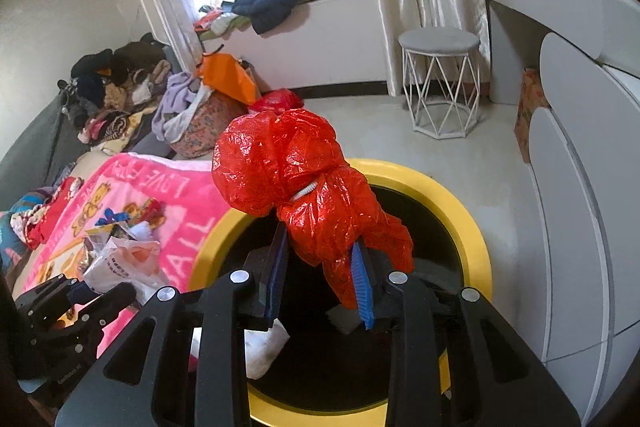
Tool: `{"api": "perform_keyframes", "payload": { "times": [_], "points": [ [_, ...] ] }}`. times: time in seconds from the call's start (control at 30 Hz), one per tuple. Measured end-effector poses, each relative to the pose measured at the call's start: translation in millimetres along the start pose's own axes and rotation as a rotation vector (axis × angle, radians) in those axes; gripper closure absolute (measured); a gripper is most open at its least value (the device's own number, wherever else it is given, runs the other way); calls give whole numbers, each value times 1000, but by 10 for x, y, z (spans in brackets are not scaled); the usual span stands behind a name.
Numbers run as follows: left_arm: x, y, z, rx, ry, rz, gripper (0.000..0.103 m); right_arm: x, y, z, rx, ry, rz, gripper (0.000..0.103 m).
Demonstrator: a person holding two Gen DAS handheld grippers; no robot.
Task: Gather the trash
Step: 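Carry the red and white plastic bags with both tools over the bin, then open both tools to drop the plastic bags into the bin, then move both open tools back over the remaining trash on the blanket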
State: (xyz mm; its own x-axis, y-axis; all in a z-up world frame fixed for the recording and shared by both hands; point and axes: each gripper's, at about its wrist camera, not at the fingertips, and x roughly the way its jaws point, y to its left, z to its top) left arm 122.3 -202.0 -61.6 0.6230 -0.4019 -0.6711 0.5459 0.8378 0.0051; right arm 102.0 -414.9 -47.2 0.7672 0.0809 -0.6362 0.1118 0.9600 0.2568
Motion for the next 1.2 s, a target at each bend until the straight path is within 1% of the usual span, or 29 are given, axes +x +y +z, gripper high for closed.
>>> {"api": "perform_keyframes", "payload": {
  "times": [0.27,0.3,0.37,0.4,0.43,0.47,0.5,0.53,0.57,0.6,0.63,0.7,0.83,1.0,1.2],
  "points": [
    [249,-117,14,27,34,-16,77,147,-133,-35,27,41,-12,73],
    [261,-122,13,26,36,-19,77,156,-140,-36,29,42,-11,72],
    [300,-138,20,24,35,-25,75,162,-149,-43,27,39,-18,68],
    [315,-136,22,21,32,-25,71,172,-160,-47,30,40,-18,61],
    [325,-128,25,17,31,-27,61,173,-159,-55,35,39,-21,52],
    [331,-107,23,5,28,-26,52,170,-171,-60,42,35,-27,49],
    [330,-83,22,-10,25,-23,36,171,-179,-59,45,33,-27,47],
    [314,-42,18,-32,18,-31,31,169,-186,-61,47,32,-29,46],
    [298,-23,16,-44,12,-43,31,164,-194,-67,48,31,-35,45],
    [268,2,12,-57,3,-51,28,161,-188,-63,49,29,-39,44],
    [224,28,7,-67,-12,-44,21,152,-180,-61,48,26,-39,43],
    [157,69,10,-83,-32,-34,15,123,-147,-63,44,13,-38,43],
    [-2,166,2,-119,-73,-5,11,30,-40,-34,14,-24,-27,39],
    [-221,318,1,-156,-124,46,11,-97,191,-11,-56,-77,-10,35],
    [-405,543,-24,-220,-159,89,11,-230,518,-16,-139,-129,8,30]
  ]
}}
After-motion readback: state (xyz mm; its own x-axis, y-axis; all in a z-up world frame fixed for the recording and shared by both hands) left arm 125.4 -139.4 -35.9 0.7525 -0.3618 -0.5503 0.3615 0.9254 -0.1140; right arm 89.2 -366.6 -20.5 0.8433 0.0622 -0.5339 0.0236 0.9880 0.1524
